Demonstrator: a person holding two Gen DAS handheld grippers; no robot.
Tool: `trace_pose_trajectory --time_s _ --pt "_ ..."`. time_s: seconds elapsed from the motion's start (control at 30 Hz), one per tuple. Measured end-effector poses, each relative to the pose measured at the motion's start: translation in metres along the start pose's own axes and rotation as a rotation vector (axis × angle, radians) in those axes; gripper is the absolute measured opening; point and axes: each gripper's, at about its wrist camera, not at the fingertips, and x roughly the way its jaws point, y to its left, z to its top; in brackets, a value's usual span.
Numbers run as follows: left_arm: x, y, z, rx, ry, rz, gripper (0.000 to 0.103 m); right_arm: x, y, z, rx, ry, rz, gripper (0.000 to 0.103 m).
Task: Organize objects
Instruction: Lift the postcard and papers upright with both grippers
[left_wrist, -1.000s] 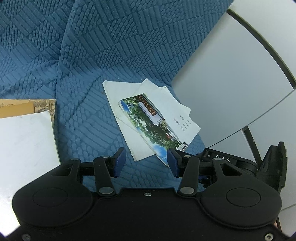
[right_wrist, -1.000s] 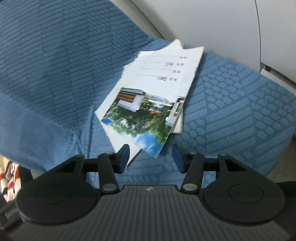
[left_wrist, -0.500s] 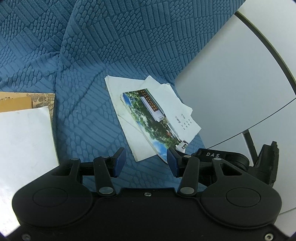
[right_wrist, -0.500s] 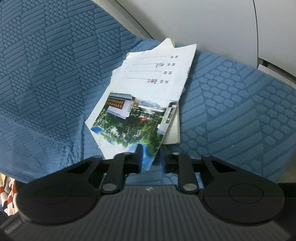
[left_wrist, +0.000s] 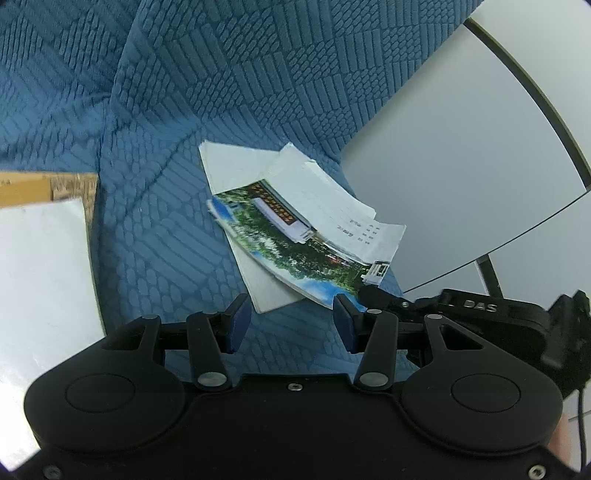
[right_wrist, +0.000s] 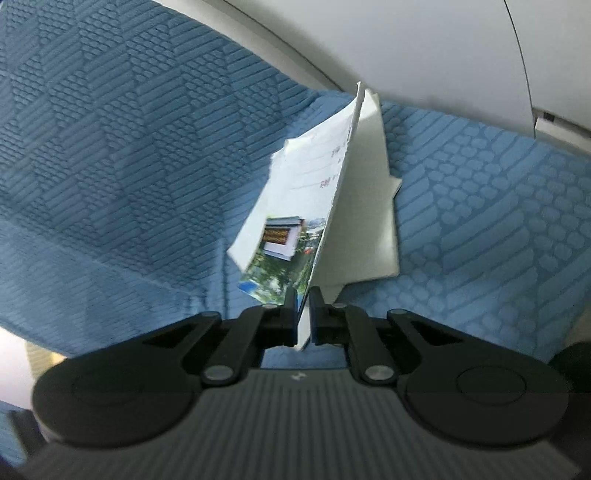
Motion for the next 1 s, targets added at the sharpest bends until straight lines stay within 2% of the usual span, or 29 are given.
trace_pose_trajectory --time_s 0.2,0.47,0.6,0.8,1.0 --pt "0.003 0.014 0.0 -0.117 0.038 -0.113 0.049 -0.015 0.009 -0.005 0.024 0.017 0.071 0.008" --pt "0.01 0.053 -0.001 -0.399 0.079 -0.275 0.052 -0.035 0.015 -0.015 0.065 0.046 0.176 0.008" --pt "0.014 0.066 -0.005 -0.501 0.097 -0.331 0.053 -0.043 0.019 -0.019 0.08 0.061 0.223 0.008" --pt "0.019 0.076 -0.011 -0.568 0.101 -0.354 0.053 -0.051 0.018 -0.024 0.122 0.08 0.276 0.007" --pt "0.022 0.087 -0.014 -0.602 0.079 -0.333 0.044 -0.055 0.005 -0.029 0.192 0.11 0.32 0.007"
